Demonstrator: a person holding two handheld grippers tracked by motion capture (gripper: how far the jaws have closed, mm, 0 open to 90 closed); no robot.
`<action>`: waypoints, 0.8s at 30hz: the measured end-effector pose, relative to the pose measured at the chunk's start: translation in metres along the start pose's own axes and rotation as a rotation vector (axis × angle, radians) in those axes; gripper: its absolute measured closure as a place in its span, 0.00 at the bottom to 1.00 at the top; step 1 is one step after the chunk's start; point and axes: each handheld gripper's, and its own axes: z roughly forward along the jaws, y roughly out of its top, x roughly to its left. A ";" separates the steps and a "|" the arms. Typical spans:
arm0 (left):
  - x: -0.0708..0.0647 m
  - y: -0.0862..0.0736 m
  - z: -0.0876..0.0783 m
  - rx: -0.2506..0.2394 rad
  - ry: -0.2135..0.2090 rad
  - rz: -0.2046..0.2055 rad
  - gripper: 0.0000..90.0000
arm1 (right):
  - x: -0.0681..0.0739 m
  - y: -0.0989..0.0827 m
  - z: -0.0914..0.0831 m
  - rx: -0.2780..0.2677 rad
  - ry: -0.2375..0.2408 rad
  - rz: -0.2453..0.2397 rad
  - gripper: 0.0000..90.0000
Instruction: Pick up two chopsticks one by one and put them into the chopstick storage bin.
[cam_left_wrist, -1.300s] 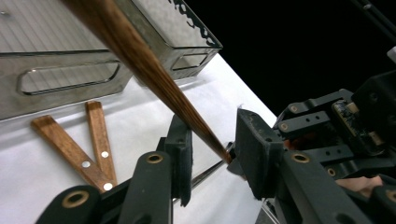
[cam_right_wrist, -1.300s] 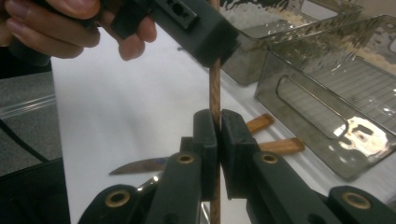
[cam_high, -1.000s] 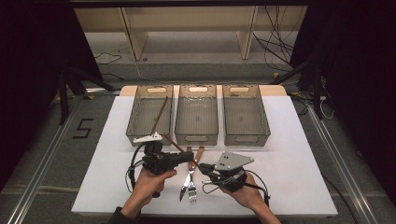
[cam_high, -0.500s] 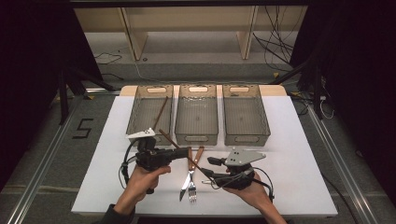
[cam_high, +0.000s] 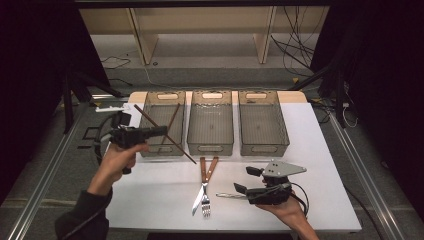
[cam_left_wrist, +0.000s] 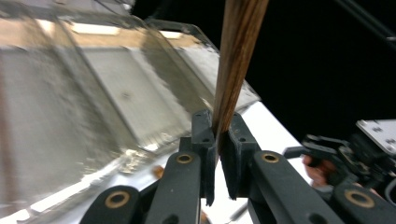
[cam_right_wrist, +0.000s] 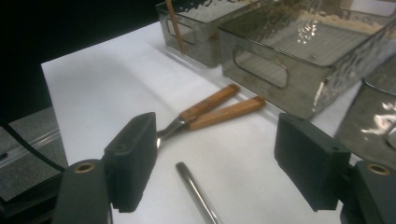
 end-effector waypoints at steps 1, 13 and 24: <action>0.004 0.007 -0.002 0.006 0.011 0.003 0.94 | -0.001 -0.001 -0.001 -0.002 -0.005 0.003 0.32; 0.022 0.071 -0.006 0.103 0.226 0.065 0.94 | -0.003 -0.004 -0.009 -0.013 -0.014 0.015 0.27; 0.058 0.079 0.024 0.232 0.380 0.037 0.94 | -0.005 -0.008 -0.012 -0.003 -0.008 0.020 0.28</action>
